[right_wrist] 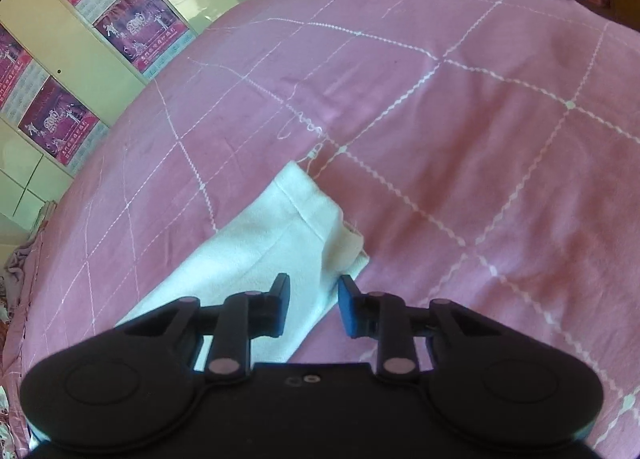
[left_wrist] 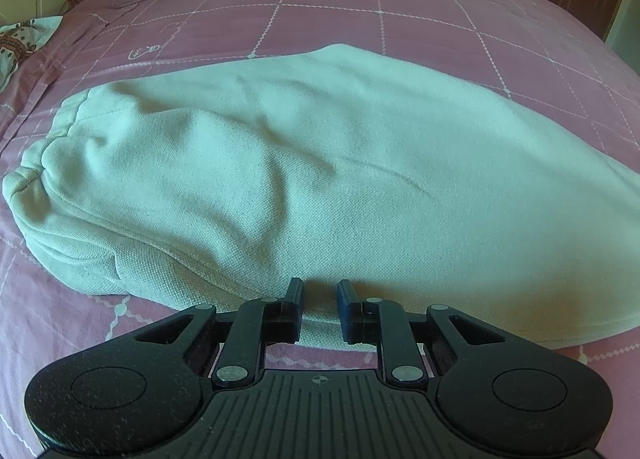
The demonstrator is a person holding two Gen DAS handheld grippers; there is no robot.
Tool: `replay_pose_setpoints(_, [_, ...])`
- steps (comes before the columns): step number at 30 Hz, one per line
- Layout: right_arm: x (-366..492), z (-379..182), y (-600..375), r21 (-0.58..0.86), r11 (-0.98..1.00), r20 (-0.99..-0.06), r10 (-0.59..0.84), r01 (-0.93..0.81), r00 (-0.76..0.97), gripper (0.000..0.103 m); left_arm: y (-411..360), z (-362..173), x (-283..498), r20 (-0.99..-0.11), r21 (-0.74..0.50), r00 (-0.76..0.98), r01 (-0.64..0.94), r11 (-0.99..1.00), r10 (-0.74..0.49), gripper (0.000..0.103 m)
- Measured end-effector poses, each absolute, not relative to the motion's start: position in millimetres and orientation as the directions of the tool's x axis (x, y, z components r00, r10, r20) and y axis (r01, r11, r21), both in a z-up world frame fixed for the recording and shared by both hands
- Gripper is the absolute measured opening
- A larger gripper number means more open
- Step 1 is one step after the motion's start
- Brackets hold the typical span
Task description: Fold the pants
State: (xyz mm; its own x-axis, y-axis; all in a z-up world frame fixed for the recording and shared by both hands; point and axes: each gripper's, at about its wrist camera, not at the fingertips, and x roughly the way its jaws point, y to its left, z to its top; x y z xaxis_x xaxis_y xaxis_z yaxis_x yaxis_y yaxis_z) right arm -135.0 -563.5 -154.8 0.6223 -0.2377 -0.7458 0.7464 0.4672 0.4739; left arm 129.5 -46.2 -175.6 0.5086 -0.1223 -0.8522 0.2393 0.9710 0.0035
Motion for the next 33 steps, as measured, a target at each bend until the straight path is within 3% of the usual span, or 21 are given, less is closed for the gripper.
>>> replay_pose_setpoints(1, [-135.2,-158.2,-563.5,0.482,0.453,-0.748,-0.234,0.750,0.622,0.026,-45.9,-175.4,129.3,-0.853,0.002,0.508,0.238,0.971,-0.123,0.019])
replay_pose_setpoints(4, [-136.5,-156.1,-559.0,0.500,0.441,-0.717,-0.272,0.745,0.642,0.008,-45.3,-175.6,129.9,-0.853,-0.003,0.507,0.230,0.973,-0.122,0.019])
replay_pose_setpoints(7, [-126.6,-154.1,-558.7,0.513,0.463,-0.701,-0.259,0.723,0.664,0.009,-46.9,-175.8,129.1,-0.852,0.006,0.511,0.228,0.974,-0.114,0.020])
replay_pose_setpoints(10, [-117.0,-163.2,-563.3,0.510,0.455,-0.727,-0.226,0.730,0.649,0.025,-46.4,-175.6,128.4,-0.851,0.004,0.512,0.225,0.974,-0.115,0.020])
replay_pose_setpoints(11, [-115.9,-166.8,-563.6,0.503,0.448,-0.738,-0.222,0.739,0.637,0.025,-46.1,-175.6,128.3,-0.851,0.004,0.513,0.226,0.974,-0.115,0.020])
replay_pose_setpoints(15, [-120.5,-177.0,-564.2,0.520,0.411,-0.739,-0.224,0.749,0.636,0.022,-46.0,-175.2,128.7,-0.852,0.006,0.511,0.229,0.973,-0.115,0.020])
replay_pose_setpoints(17, [-121.1,-174.6,-563.5,0.533,0.425,-0.715,-0.236,0.731,0.658,0.007,-45.9,-175.0,129.1,-0.852,0.006,0.511,0.232,0.973,-0.117,0.020])
replay_pose_setpoints(22, [-96.2,-171.2,-564.0,0.570,0.456,-0.695,-0.177,0.683,0.697,0.005,-44.9,-174.7,128.2,-0.848,0.000,0.517,0.224,0.975,-0.119,0.020])
replay_pose_setpoints(24, [-76.9,-148.7,-564.1,0.616,0.466,-0.634,-0.185,0.636,0.750,0.004,-46.1,-174.5,127.7,-0.847,0.008,0.520,0.224,0.975,-0.112,0.020])
replay_pose_setpoints(29, [-36.2,-31.0,-529.2,0.606,0.691,-0.293,-0.266,0.394,0.918,0.004,-46.6,-171.5,123.6,-0.840,0.008,0.532,0.205,0.979,-0.105,0.021])
replay_pose_setpoints(31, [-39.0,-27.2,-522.7,0.563,0.716,-0.284,-0.302,0.413,0.910,0.004,-47.9,-172.6,122.9,-0.840,0.021,0.534,0.209,0.978,-0.097,0.021])
replay_pose_setpoints(33, [-44.6,-57.5,-534.6,0.535,0.670,-0.393,-0.342,0.514,0.854,0.004,-49.6,-172.8,121.7,-0.837,0.033,0.539,0.220,0.975,-0.093,0.021])
